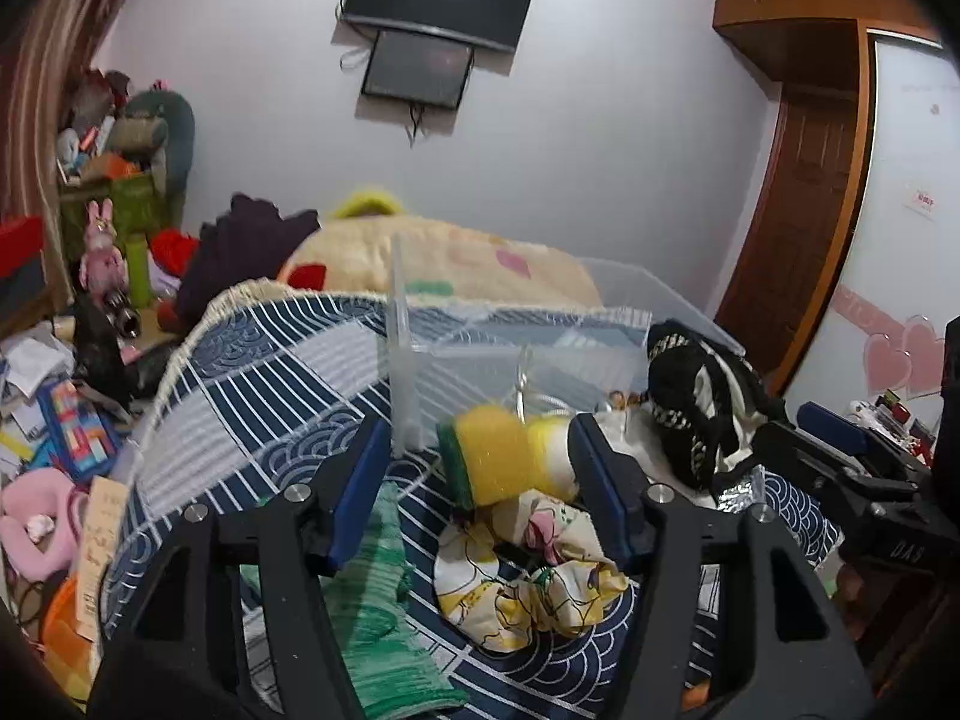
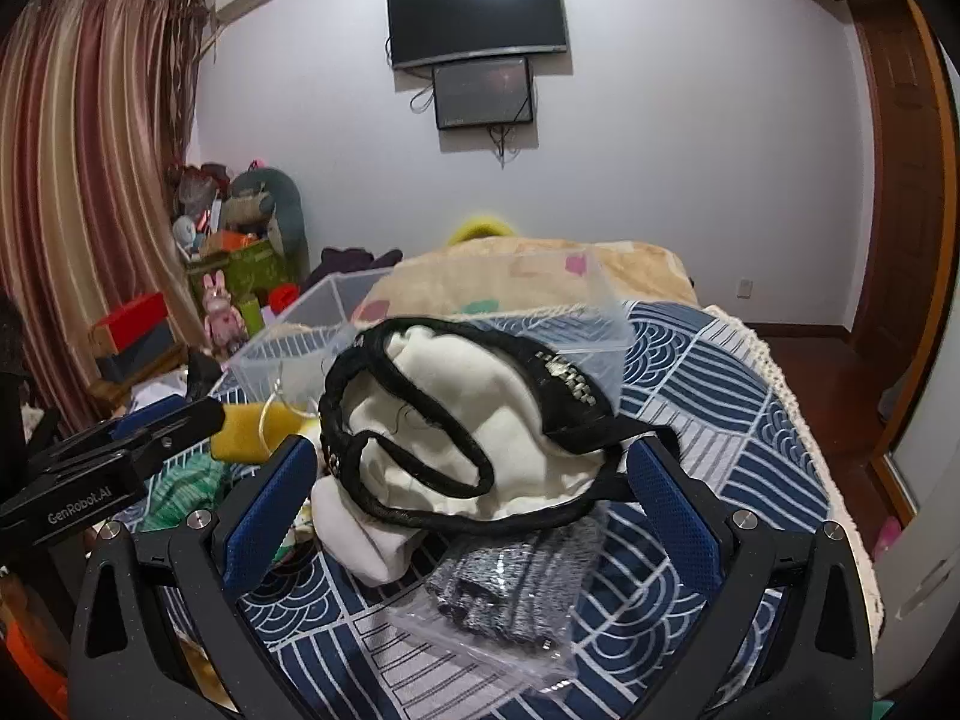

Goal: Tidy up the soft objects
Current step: 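Grasp the yellow sponge with the left gripper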

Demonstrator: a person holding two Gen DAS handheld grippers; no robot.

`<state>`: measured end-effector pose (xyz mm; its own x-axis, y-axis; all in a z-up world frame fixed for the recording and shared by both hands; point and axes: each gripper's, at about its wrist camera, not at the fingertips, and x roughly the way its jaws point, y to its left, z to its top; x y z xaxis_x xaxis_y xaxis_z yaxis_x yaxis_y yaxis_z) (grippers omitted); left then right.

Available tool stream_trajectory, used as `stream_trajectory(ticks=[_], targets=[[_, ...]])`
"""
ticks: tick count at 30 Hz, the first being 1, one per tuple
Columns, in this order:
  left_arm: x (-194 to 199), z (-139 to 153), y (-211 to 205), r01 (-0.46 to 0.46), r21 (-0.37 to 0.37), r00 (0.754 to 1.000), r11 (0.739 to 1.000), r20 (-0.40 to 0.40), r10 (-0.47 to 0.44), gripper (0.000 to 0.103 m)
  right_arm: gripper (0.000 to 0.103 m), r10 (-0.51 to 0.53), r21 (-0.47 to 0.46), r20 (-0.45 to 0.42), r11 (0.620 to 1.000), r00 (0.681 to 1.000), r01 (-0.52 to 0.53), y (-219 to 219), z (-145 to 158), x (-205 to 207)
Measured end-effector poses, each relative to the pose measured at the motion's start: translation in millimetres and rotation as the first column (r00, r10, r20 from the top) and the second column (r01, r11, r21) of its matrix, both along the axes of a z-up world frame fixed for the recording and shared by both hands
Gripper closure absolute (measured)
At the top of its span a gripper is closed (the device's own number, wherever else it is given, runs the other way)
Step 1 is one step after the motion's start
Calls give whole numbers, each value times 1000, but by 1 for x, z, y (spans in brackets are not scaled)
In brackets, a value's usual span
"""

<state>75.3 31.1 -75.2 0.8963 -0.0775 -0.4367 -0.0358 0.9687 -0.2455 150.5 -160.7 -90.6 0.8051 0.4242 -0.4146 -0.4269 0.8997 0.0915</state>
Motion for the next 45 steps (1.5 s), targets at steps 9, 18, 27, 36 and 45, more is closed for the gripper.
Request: stream_trajectory(ticks=[9, 18, 27, 36, 45], targets=[[16, -18, 0, 28, -10, 997, 1000, -77, -29, 70, 0, -23, -91, -7, 996, 1000, 22, 20, -10, 12], [8, -15, 1, 31, -25, 997, 999, -66, -32, 72, 12, -36, -78, -28, 996, 999, 34, 13, -15, 19], [-6, 2, 5, 8, -14, 1000, 1000, -16, -8, 72, 91, 116, 32, -143, 993, 983, -113, 7, -23, 23], [-19, 24, 7, -16, 14, 999, 1000, 46, 15, 72, 94, 110, 34, -44, 994, 993, -108, 1, -4, -3], [-10, 49, 16, -30, 37, 996, 999, 86, 27, 72, 95, 88, 8, 72, 996, 994, -88, -3, 39, -2]])
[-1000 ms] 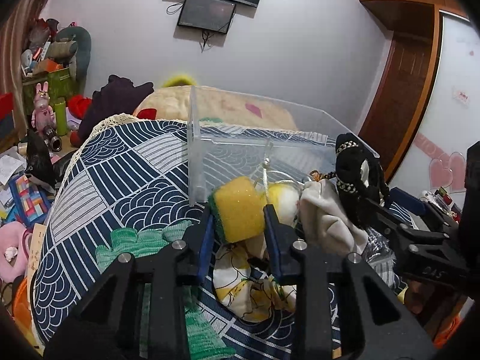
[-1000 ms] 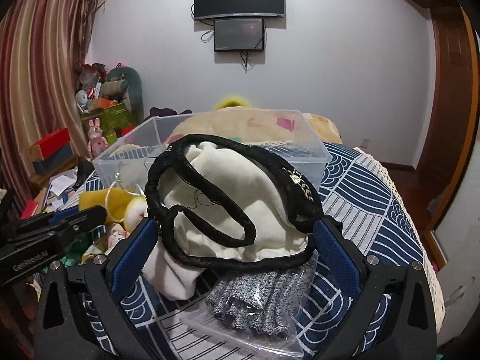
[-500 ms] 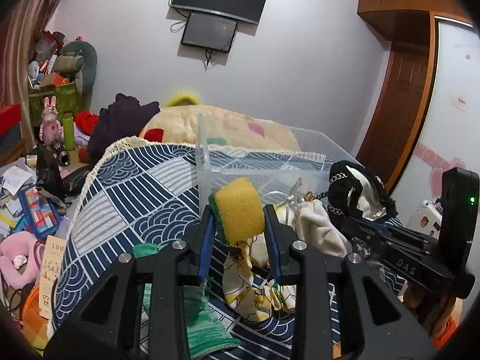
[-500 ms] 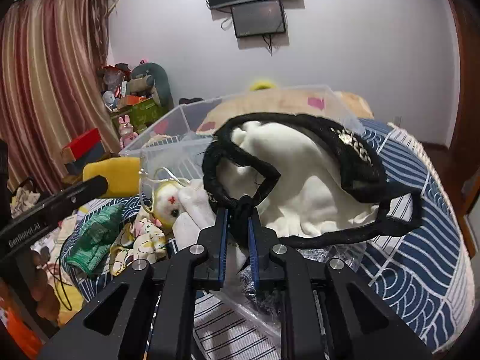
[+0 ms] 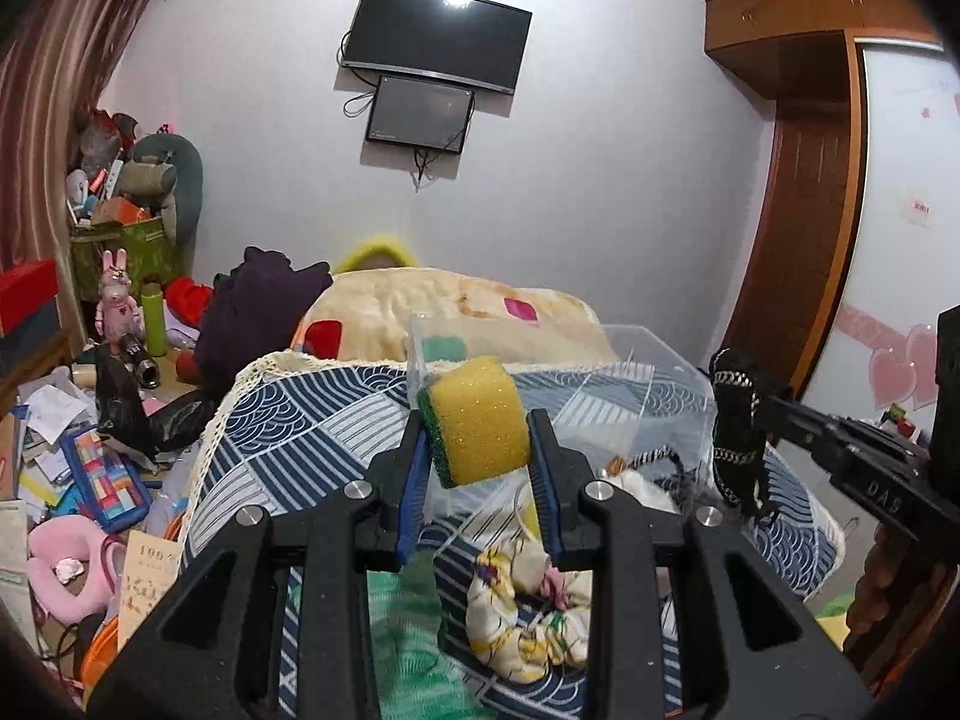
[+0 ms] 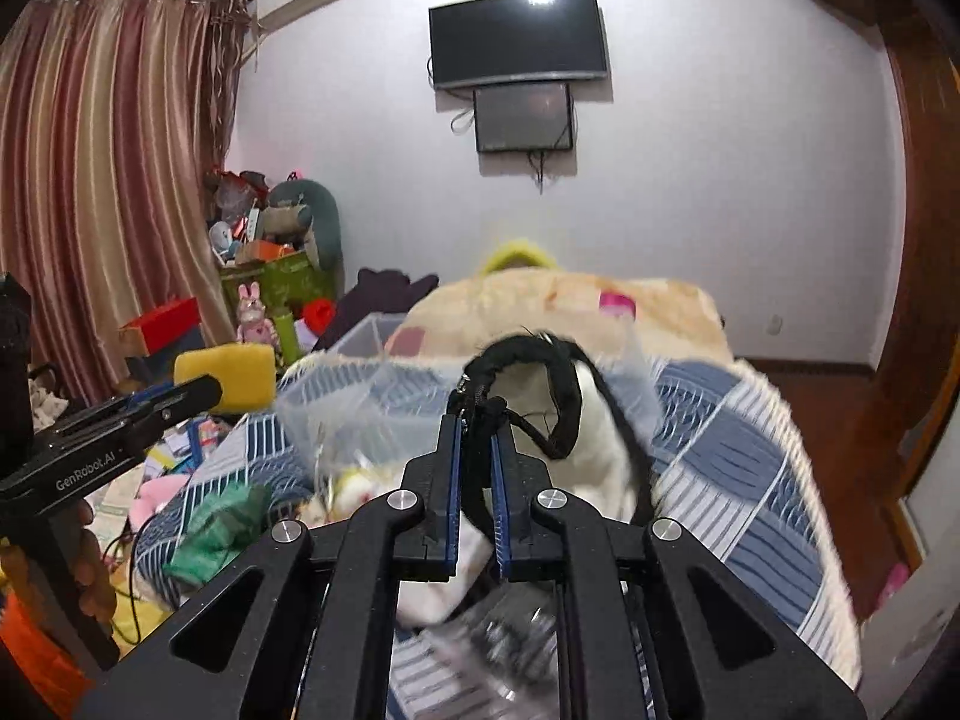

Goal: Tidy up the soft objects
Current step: 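Grasp the yellow sponge with the left gripper, then drop the yellow sponge into the clear box with the left gripper while the right gripper grasps the black cord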

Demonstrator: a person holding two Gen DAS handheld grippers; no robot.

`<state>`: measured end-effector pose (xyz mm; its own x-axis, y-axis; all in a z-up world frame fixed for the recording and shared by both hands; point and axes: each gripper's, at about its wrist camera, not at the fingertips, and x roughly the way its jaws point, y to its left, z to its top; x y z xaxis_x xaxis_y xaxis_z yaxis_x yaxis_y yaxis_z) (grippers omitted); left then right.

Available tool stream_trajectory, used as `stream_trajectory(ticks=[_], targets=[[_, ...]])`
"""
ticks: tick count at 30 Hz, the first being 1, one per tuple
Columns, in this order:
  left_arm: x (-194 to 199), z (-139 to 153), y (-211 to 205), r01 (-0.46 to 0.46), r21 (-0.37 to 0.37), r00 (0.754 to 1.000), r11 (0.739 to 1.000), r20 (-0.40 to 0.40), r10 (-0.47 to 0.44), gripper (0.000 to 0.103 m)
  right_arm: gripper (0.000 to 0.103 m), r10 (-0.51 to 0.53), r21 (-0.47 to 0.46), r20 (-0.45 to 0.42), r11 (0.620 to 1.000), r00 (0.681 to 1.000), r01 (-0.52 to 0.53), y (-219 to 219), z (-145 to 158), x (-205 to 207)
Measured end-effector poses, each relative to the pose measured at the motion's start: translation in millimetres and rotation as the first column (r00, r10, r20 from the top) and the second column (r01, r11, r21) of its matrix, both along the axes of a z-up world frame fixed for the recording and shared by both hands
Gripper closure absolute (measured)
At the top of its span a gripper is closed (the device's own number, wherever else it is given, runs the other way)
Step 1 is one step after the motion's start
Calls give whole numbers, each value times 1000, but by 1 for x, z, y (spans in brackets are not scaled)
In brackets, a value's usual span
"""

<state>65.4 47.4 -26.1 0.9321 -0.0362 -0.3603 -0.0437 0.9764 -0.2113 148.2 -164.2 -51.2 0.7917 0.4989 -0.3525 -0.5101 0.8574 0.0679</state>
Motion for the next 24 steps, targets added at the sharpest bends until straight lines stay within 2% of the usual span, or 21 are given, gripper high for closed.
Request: stream_trajectory(ticks=[3, 10, 17, 20, 24], targets=[[12, 5, 5, 13, -5, 1000, 1000, -10, -13, 72, 95, 4, 4, 20, 1000, 1000, -4, 0, 14, 11], [42, 15, 6, 31, 47, 999, 998, -40, -29, 72, 95, 19, -12, 98, 1000, 995, -18, 10, 51, 32], [70, 9, 6, 56, 69, 993, 996, -109, -48, 72, 95, 17, -18, 133, 1000, 991, -15, 29, 59, 48], [82, 2, 5, 68, 68, 987, 995, -150, -57, 72, 95, 19, -27, 107, 999, 994, -16, 37, 52, 61], [96, -10, -2, 81, 97, 978, 992, -201, -60, 72, 95, 22, -63, 16, 998, 1000, -21, 47, 31, 83]])
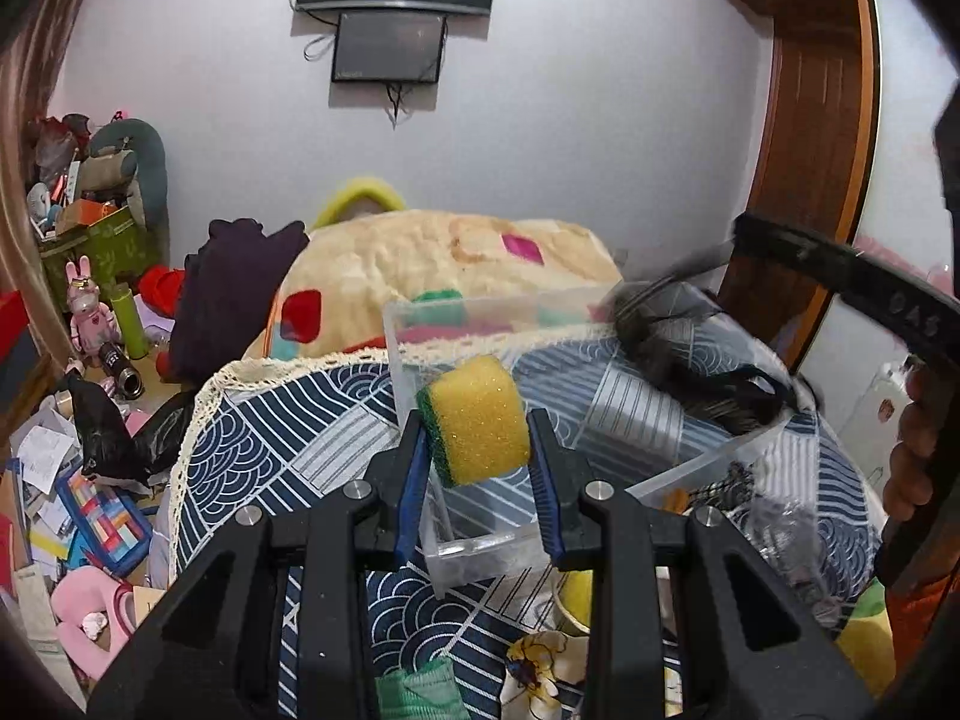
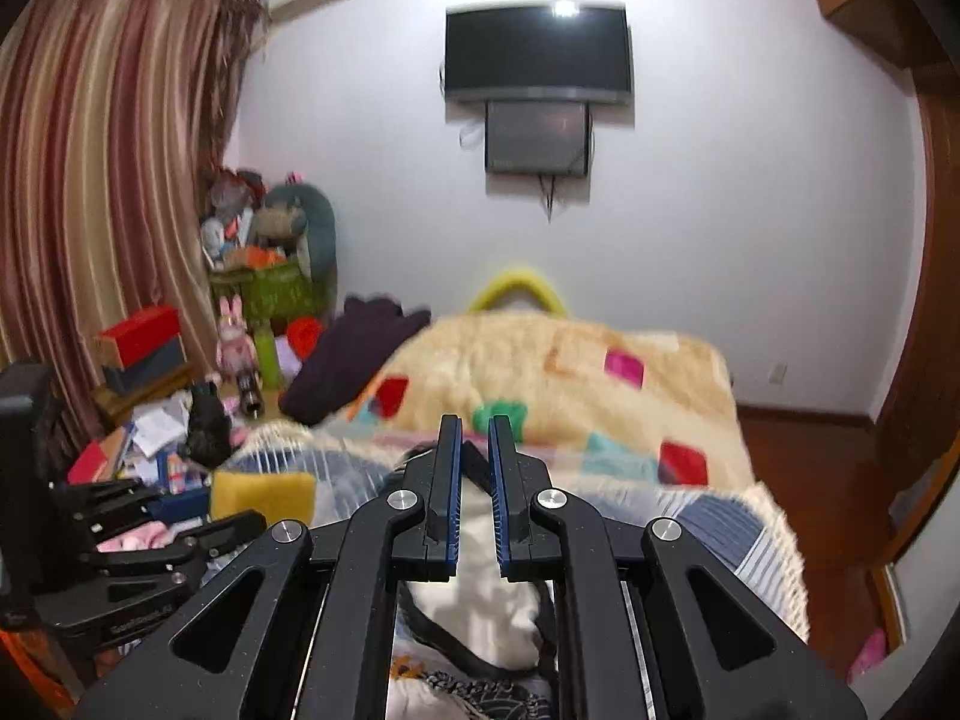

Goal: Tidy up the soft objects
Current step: 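Drop the yellow sponge into the clear box with the left gripper while the right gripper grasps the black cord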

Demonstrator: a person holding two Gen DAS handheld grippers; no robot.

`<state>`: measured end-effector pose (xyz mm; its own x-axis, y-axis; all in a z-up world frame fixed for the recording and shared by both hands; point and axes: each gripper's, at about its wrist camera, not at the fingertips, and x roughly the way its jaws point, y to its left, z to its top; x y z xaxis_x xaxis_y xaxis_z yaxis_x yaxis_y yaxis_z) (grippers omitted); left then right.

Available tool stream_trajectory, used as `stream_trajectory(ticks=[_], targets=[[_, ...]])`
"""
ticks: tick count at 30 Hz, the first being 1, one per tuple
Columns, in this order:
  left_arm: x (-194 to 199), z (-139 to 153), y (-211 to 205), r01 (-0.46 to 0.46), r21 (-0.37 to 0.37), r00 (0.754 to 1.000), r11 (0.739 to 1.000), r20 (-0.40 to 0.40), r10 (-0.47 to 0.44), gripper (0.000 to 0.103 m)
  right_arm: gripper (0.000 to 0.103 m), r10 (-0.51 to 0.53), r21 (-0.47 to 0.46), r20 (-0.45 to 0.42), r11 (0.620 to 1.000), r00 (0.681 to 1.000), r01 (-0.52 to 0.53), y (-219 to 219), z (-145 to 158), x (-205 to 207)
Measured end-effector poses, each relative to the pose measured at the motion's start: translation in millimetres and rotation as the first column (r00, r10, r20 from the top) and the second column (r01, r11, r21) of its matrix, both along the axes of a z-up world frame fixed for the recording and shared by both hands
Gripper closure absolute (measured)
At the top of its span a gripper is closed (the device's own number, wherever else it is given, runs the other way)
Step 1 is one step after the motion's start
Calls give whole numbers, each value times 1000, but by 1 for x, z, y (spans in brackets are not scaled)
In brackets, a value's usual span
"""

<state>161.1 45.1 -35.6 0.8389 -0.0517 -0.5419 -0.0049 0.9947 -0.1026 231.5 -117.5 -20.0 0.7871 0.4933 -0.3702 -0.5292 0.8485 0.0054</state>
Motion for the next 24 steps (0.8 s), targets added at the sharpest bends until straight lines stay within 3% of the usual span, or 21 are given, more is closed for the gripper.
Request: stream_trajectory(ticks=[4, 10, 13, 16, 18, 22, 24], targets=[[8, -9, -8, 18, 15, 999, 1000, -28, -18, 72, 95, 7, -29, -112, 1000, 994, -10, 1, -27, 15], [10, -17, -16, 28, 42, 998, 999, -52, -26, 70, 95, 30, -43, -173, 998, 984, -38, -5, -37, 13], [8, -15, -17, 32, 24, 998, 999, -47, -30, 53, 95, 35, -40, -193, 998, 981, -43, -10, -37, 11], [2, -11, -18, 34, 25, 999, 999, -32, -34, 44, 78, 47, -35, -205, 998, 978, -56, -14, -38, 6], [-4, -7, -22, 32, 48, 999, 998, -14, -31, 41, 52, 34, -33, -190, 999, 981, -41, -17, -37, 1], [-20, 6, -25, 32, 66, 999, 997, 18, -33, 37, 38, 8, -39, -138, 999, 990, -14, -25, -30, -12], [-31, 16, -22, 16, 49, 998, 999, 57, -19, 25, 24, -1, -30, -118, 1000, 993, -3, -31, -24, -19]])
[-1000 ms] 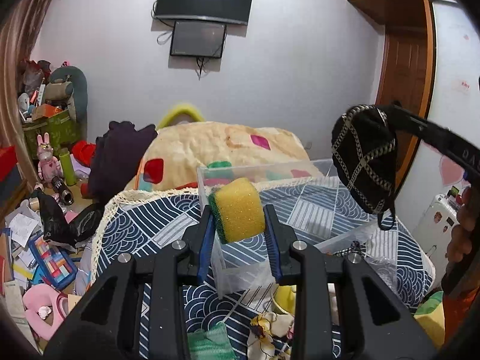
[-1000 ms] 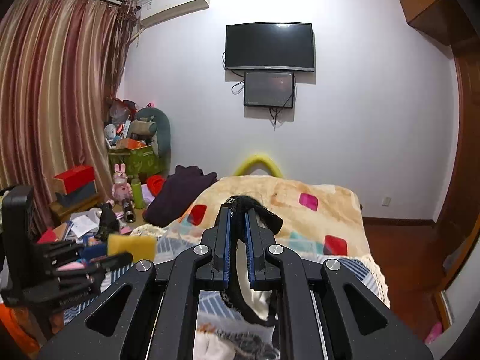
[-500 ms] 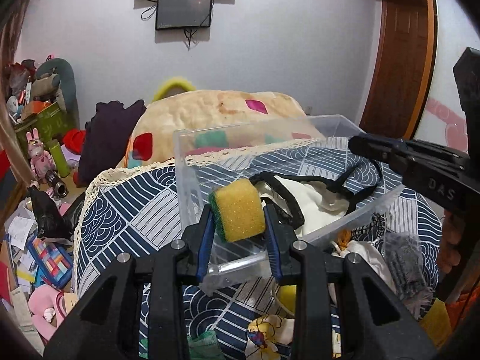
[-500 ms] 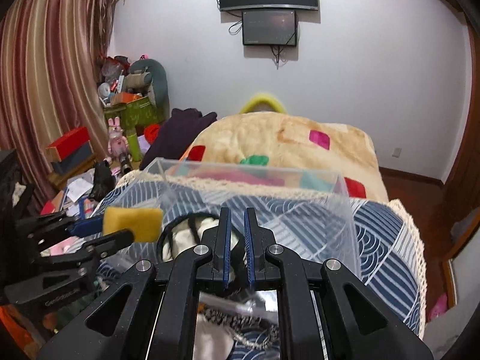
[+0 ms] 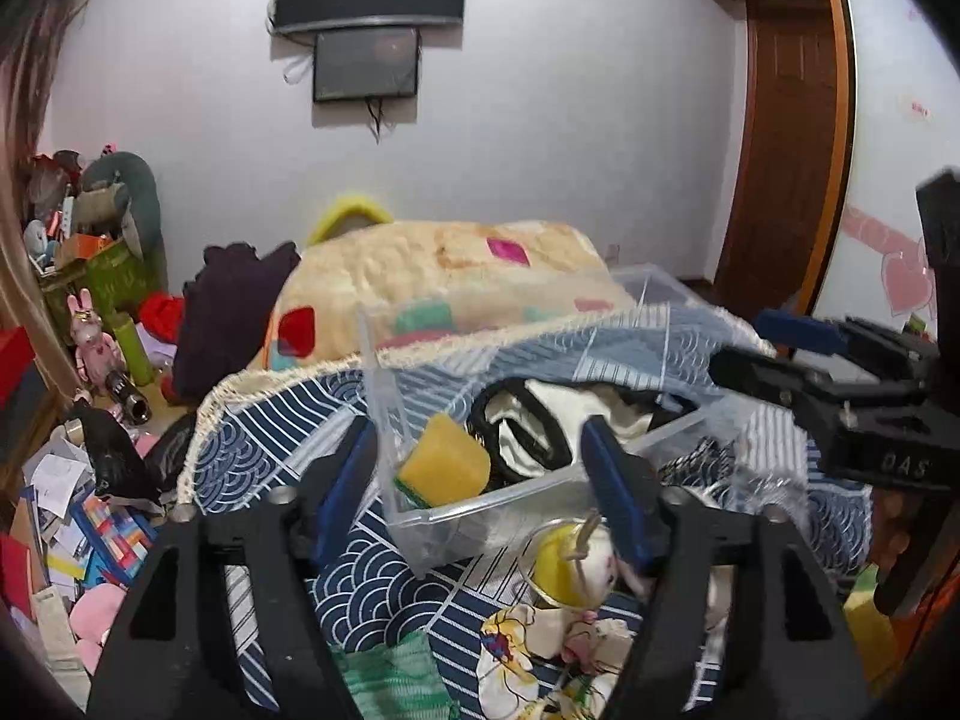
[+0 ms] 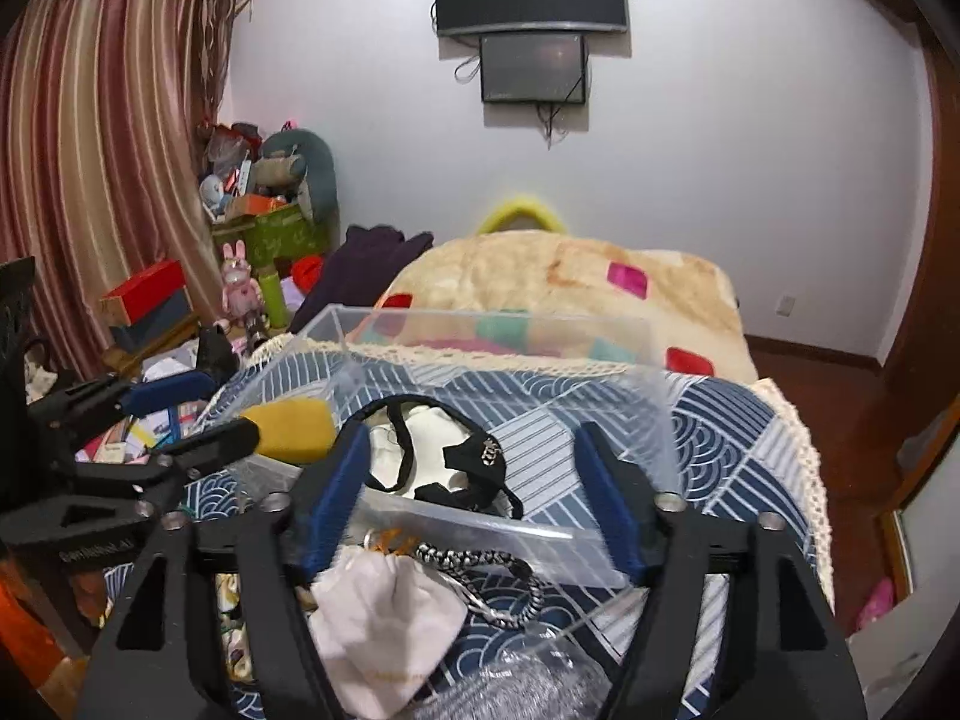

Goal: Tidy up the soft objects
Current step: 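Drop the yellow sponge into the clear box with the left gripper while the right gripper grasps the black cord, then grasp the green glove with the left gripper while the right gripper grasps the grey fabric bag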

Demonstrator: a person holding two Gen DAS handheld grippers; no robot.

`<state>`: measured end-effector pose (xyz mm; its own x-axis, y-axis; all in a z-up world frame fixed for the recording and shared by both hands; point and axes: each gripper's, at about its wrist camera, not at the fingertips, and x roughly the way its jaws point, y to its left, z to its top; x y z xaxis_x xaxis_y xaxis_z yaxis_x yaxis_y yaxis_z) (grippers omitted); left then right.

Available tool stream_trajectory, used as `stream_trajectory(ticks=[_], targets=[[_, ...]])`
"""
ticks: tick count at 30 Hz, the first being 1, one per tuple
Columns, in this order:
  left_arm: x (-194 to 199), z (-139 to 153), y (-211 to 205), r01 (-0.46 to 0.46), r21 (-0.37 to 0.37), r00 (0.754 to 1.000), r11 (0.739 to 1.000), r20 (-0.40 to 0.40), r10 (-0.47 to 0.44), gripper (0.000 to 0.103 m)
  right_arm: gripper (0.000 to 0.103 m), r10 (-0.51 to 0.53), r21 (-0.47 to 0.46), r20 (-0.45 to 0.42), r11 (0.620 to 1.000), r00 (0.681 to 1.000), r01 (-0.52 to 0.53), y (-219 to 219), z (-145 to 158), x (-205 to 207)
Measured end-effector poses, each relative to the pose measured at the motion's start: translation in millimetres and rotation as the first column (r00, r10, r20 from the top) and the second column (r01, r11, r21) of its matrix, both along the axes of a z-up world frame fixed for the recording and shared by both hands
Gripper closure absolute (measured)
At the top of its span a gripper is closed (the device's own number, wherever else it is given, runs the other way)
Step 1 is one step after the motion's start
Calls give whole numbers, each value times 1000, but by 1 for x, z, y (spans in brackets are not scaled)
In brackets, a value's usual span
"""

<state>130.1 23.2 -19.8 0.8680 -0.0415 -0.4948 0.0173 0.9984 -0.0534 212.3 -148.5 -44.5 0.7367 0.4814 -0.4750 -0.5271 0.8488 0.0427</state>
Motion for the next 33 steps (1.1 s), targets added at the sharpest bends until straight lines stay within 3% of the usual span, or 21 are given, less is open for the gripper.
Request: stream_trajectory(ticks=[3, 8, 13, 21, 27, 30, 32, 33], targets=[[-18, 12, 5, -14, -27, 999, 1000, 49, 16, 7, 17, -18, 16, 48, 1000, 999, 17, -8, 10, -12], [-39, 23, 11, -45, -10, 995, 999, 85, 46, 1, 0, -45, 40, 92, 998, 995, 41, -19, 19, -31], [-58, 14, 18, -88, 8, 992, 996, 90, 87, 0, 0, -69, 46, 93, 997, 993, 65, -27, 10, -43], [-64, -36, 25, -112, 11, 993, 994, -38, 112, 0, 0, -117, -21, 1, 993, 993, 117, -37, -37, -45], [-69, -72, 30, -113, -11, 983, 994, -149, 110, 0, 0, -149, 1, -99, 989, 984, 150, -48, -63, -41], [-72, -83, 32, -114, -24, 981, 993, -160, 109, 0, 0, -135, 6, -145, 991, 980, 137, -49, -74, -39], [-75, -89, 35, -115, -55, 982, 992, -156, 105, 1, 7, -132, 0, -151, 991, 980, 133, -45, -78, -39], [-75, -91, 37, -113, -65, 982, 991, -160, 102, 8, 19, -133, -12, -150, 991, 980, 132, -44, -80, -40]])
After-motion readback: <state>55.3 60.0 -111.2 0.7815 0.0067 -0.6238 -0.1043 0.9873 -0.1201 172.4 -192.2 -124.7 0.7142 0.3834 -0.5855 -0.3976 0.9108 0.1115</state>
